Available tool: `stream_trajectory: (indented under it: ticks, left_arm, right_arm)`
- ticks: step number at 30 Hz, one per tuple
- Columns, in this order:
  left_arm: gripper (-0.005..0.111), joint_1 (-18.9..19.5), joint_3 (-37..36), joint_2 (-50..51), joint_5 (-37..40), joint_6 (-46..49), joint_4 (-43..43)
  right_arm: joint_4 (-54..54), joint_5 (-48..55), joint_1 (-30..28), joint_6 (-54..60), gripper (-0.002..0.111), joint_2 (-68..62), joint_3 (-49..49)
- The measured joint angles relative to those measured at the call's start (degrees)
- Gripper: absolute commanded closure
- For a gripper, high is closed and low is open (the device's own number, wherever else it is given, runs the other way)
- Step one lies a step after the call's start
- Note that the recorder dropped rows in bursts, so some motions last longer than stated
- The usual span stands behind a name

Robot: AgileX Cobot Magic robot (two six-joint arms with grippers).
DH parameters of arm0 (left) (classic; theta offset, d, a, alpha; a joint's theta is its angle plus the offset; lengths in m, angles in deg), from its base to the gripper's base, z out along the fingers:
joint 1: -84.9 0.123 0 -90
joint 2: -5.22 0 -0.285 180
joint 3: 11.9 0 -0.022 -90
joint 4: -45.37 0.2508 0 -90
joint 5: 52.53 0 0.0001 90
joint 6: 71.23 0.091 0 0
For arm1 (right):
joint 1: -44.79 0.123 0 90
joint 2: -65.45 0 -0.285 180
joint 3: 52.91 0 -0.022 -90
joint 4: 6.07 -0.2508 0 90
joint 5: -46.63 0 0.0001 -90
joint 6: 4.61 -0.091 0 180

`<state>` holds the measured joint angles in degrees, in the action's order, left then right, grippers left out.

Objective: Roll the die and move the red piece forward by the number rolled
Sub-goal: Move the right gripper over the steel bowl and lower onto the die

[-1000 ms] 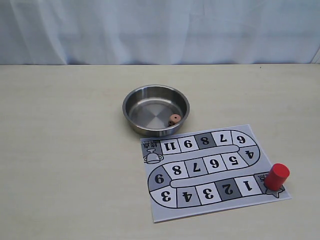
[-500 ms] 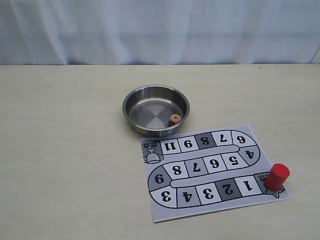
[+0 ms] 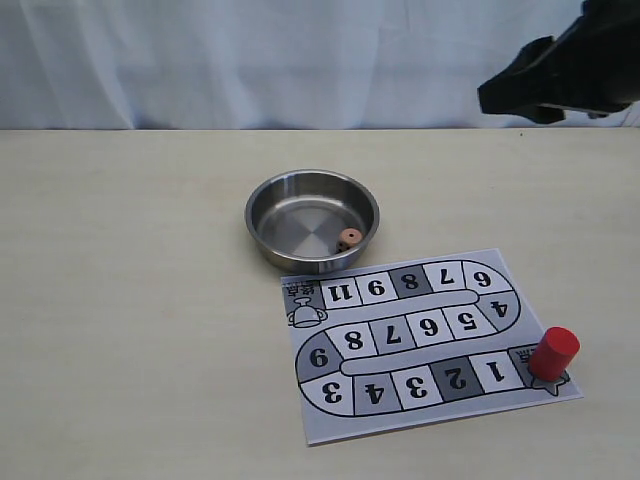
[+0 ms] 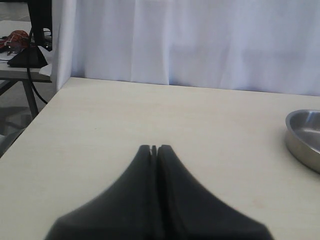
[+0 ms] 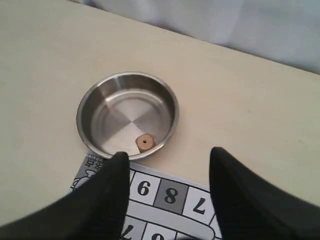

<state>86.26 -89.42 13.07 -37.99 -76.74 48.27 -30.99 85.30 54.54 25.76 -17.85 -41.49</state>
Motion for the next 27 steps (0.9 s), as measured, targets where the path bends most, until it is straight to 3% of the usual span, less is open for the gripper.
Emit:
stream_trajectory:
  ticks: [17, 27]
  left_arm:
    - [0.107, 0.0, 0.0, 0.0, 0.0, 0.0, 0.0]
    - [0.107, 0.0, 0.0, 0.0, 0.0, 0.0, 0.0]
  right_arm:
    - [6.1, 6.3, 8.5, -1.5, 0.061, -23.6, -21.0]
    - [14.7, 11.4, 13.6, -8.6, 0.061, -35.0, -32.9]
